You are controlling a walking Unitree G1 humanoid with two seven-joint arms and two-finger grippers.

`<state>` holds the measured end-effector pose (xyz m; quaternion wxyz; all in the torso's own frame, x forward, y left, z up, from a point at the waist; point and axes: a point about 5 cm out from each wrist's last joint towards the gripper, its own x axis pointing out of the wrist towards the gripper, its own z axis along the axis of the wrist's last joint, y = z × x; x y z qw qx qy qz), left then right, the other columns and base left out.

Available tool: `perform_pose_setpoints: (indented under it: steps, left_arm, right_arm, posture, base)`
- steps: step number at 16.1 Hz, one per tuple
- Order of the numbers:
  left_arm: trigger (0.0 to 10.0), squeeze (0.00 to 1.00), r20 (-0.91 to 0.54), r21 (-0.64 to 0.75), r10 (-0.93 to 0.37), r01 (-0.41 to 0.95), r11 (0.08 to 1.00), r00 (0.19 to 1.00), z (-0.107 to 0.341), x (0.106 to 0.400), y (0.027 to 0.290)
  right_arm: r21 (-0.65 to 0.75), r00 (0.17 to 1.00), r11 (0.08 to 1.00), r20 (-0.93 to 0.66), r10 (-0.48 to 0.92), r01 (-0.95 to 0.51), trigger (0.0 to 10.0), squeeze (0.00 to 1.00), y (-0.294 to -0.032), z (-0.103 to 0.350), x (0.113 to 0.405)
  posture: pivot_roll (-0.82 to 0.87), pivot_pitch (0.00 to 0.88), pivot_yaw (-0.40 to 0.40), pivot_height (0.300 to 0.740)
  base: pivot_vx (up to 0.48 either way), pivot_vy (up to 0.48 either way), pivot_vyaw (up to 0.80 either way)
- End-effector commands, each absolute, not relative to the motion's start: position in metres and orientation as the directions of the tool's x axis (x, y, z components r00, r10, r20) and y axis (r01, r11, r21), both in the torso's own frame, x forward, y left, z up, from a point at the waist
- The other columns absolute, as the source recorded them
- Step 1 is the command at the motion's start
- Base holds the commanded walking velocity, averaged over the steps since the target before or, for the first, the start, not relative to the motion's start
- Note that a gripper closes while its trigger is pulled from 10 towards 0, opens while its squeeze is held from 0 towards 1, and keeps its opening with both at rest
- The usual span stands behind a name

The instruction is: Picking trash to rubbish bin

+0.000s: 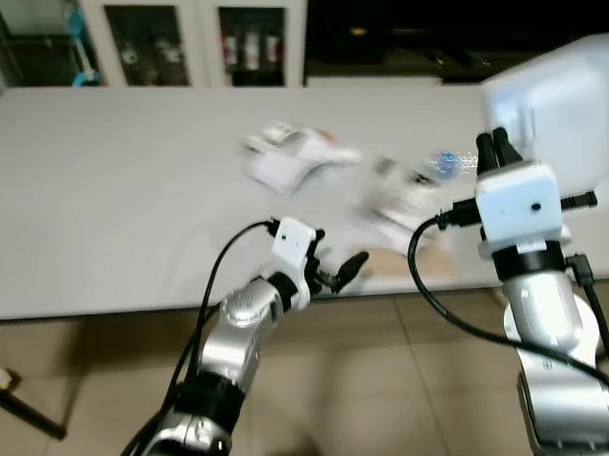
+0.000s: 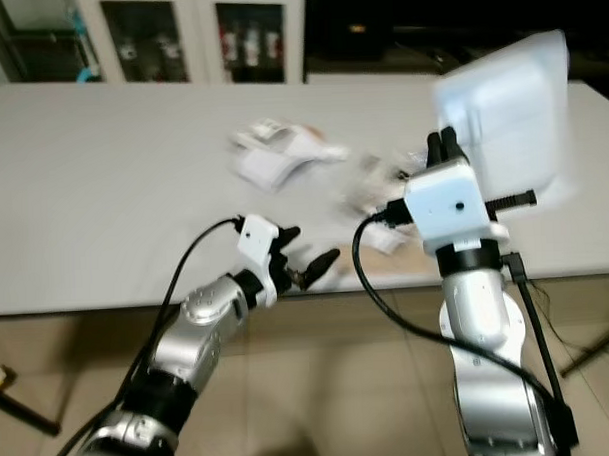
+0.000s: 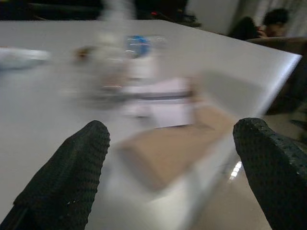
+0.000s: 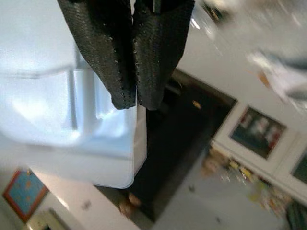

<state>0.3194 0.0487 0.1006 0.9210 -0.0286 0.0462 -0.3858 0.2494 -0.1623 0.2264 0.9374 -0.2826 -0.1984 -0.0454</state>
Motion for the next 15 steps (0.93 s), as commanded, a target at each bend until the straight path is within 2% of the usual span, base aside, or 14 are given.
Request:
perform_pose_setpoints:
  steps: [1, 10, 12, 15]
  left_arm:
    - [10.0, 0.00, -0.053, -0.063, -0.721, 0.719, 0.693, 0.691, 0.106, 0.321, 0.042]
    - [10.0, 0.00, -0.045, -0.041, -0.676, 0.674, 0.737, 0.736, 0.107, 0.328, 0.047]
    - [10.0, 0.00, -0.056, -0.012, -0.626, 0.627, 0.779, 0.778, 0.107, 0.332, 0.053]
    - [10.0, 0.00, -0.009, 0.072, -0.459, 0.458, 0.886, 0.889, 0.116, 0.347, 0.076]
  right_arm:
    - [-0.521, 0.912, 0.826, 0.409, 0.021, 0.215, 10.0, 0.00, -0.165, 0.230, 0.249]
    - [-0.499, 0.914, 0.837, 0.407, -0.001, 0.223, 10.0, 0.00, -0.166, 0.230, 0.251]
    - [-0.478, 0.915, 0.848, 0.403, -0.020, 0.229, 10.0, 0.00, -0.169, 0.228, 0.251]
    - [-0.421, 0.926, 0.874, 0.370, -0.077, 0.241, 10.0, 0.00, -0.179, 0.217, 0.247]
  posture:
    - [0.12, 0.053, -0.036, 0.740]
    - [0.13, 0.046, -0.035, 0.740]
    - [0.13, 0.045, -0.034, 0.740]
    - [0.13, 0.048, -0.038, 0.740]
  base:
    - [0.000, -0.428, 0.00]
    - [0.238, -0.397, 0.00]
    - [0.323, -0.339, 0.00]
    - [0.000, 0.000, 0.00]
